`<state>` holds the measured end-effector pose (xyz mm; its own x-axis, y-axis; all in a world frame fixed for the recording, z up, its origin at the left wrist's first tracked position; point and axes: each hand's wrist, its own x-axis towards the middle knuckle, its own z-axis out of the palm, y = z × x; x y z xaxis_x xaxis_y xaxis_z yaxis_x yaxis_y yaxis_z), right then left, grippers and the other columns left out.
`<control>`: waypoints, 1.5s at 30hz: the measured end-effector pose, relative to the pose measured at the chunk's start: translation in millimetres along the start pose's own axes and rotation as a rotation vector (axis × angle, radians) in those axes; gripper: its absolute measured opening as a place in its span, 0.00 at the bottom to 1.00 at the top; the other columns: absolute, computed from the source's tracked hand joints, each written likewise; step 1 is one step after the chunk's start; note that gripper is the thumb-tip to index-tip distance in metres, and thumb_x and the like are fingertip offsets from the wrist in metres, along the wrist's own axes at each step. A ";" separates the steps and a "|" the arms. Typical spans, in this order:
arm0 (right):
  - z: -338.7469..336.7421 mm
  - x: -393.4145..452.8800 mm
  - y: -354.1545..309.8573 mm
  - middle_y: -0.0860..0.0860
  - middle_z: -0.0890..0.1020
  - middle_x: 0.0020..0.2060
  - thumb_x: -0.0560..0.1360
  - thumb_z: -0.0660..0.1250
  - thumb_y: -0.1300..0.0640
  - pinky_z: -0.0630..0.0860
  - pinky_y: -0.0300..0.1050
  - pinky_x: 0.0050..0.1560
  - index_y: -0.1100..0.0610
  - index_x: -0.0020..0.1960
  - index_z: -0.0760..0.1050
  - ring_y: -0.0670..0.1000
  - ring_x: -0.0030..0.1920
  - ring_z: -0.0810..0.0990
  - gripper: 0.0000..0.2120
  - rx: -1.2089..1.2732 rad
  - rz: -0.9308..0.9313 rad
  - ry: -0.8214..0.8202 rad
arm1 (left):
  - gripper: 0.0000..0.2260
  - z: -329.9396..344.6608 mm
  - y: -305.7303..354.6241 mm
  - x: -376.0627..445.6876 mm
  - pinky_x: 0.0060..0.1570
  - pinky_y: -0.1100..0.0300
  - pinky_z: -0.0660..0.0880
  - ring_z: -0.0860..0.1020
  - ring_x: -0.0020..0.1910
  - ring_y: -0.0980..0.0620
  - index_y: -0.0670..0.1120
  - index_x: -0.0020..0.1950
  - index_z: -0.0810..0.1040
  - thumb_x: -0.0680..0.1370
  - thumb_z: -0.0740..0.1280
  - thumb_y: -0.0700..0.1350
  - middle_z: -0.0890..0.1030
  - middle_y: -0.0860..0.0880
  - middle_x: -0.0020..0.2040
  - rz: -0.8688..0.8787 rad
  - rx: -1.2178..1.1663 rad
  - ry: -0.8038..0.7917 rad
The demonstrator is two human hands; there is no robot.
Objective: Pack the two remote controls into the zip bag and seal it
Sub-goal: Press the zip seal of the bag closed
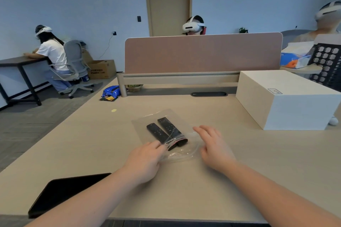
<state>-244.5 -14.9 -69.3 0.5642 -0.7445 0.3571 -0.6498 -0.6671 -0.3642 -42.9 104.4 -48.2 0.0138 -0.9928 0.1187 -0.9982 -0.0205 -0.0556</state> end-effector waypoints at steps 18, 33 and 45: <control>-2.6 10.5 18.8 0.59 0.79 0.48 0.76 0.57 0.64 0.78 0.50 0.48 0.61 0.48 0.78 0.59 0.51 0.78 0.11 -0.145 0.078 -0.197 | 0.17 -3.1 -12.3 -0.9 0.16 0.65 0.67 0.76 0.20 0.50 0.48 0.28 0.74 0.50 0.82 0.43 0.76 0.51 0.26 0.124 0.264 0.067; -6.3 28.0 -24.7 0.54 0.72 0.69 0.74 0.54 0.71 0.57 0.42 0.74 0.57 0.67 0.72 0.50 0.74 0.61 0.24 0.204 -0.007 -0.137 | 0.19 3.5 -24.6 -14.3 0.14 0.68 0.64 0.74 0.19 0.51 0.48 0.27 0.75 0.42 0.78 0.39 0.75 0.52 0.25 0.276 0.319 0.166; 39.7 54.8 -57.0 0.48 0.62 0.75 0.82 0.51 0.60 0.53 0.45 0.76 0.53 0.74 0.61 0.53 0.77 0.53 0.21 0.021 -0.131 -0.570 | 0.11 -2.8 -18.6 -32.6 0.15 0.66 0.64 0.73 0.24 0.52 0.47 0.34 0.75 0.64 0.55 0.38 0.76 0.51 0.29 0.432 0.352 0.449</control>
<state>-156.3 -18.7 -63.2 0.8280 -0.5485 -0.1168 -0.5491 -0.7508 -0.3672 -25.0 137.4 -48.2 -0.4794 -0.7778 0.4065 -0.8301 0.2517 -0.4975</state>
